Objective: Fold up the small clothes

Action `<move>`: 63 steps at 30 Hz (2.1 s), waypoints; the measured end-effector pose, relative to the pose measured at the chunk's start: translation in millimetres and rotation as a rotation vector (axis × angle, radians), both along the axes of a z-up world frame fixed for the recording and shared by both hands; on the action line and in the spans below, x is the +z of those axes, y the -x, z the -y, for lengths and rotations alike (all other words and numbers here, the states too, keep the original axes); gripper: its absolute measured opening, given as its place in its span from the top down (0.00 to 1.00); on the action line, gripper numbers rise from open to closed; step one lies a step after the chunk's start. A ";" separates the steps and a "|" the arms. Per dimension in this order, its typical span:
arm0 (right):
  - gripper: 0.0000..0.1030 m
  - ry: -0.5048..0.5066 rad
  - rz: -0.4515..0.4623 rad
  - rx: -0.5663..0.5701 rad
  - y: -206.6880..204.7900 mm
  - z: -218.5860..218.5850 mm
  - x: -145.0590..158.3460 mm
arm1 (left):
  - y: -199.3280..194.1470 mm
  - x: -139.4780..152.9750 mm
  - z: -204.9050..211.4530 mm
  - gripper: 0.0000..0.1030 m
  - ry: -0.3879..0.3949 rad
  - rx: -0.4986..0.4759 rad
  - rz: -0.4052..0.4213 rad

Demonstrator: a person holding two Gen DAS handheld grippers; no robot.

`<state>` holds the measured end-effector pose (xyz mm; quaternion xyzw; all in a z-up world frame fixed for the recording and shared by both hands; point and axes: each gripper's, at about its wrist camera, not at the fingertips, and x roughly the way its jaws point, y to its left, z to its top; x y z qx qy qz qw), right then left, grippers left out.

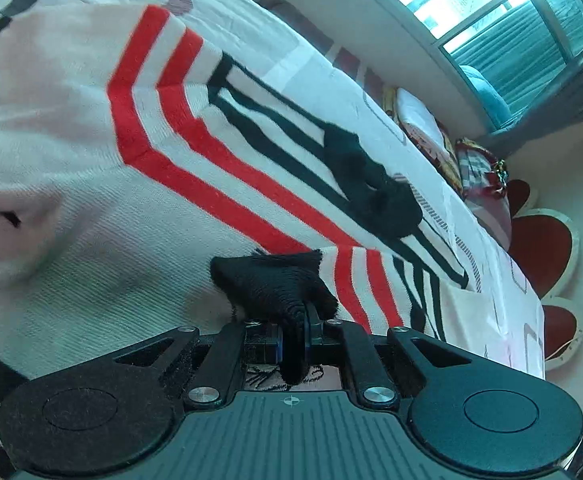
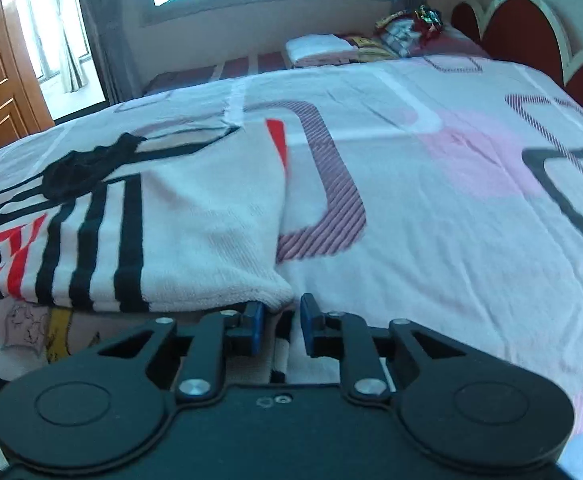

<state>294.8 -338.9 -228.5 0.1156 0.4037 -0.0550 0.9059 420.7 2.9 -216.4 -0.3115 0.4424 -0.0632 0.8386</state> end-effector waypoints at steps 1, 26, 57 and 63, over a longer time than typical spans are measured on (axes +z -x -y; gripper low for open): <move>0.82 0.014 -0.003 0.004 1.5 -0.7 1.0 | 1.3 4.6 -3.3 0.91 -0.017 0.011 0.001; 0.64 0.020 -0.031 0.104 -33.7 -11.3 7.7 | -1.4 25.4 33.5 0.96 -0.078 -0.115 0.027; 0.68 0.049 0.033 0.040 -142.1 18.2 4.2 | -9.4 25.7 42.8 0.96 -0.223 -0.112 0.079; 0.57 0.029 0.096 0.166 -109.2 -20.7 37.1 | 9.1 33.1 34.0 0.95 -0.240 -0.102 0.080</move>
